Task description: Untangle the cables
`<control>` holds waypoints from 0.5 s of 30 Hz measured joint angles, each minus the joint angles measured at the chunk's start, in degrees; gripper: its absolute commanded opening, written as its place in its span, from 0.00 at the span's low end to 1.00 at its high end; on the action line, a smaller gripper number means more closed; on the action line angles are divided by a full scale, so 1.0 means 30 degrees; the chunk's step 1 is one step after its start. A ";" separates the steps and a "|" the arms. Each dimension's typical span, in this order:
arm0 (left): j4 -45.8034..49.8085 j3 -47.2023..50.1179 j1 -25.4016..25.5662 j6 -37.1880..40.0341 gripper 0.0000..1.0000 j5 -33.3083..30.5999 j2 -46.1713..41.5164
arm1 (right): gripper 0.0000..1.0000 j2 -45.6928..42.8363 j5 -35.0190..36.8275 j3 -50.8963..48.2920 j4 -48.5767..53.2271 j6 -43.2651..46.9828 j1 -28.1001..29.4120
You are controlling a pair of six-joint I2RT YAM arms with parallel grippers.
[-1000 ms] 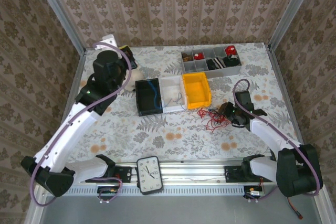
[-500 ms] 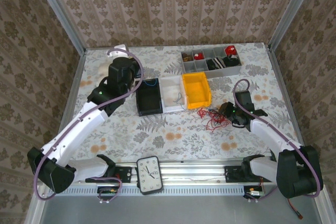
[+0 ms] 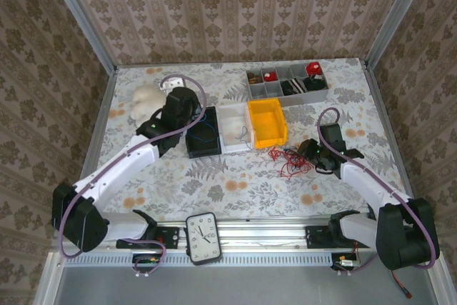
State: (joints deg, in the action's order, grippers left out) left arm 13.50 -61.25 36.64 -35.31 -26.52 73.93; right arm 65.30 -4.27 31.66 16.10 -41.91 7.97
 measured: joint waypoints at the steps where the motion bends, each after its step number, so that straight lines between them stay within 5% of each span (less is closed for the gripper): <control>1: -0.0007 0.0044 -0.0066 -0.0131 0.00 0.0189 0.0270 | 0.43 -0.0007 0.0000 0.0000 0.0000 0.0000 0.0000; 15: 0.2834 -0.1107 -0.1756 -0.2579 0.00 0.3366 0.5639 | 0.43 -0.0415 0.0488 0.0000 0.0306 0.0080 0.0000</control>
State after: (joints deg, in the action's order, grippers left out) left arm 22.00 -64.58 31.38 -43.05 -16.43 90.85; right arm 64.05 -2.81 31.66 17.02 -41.67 7.97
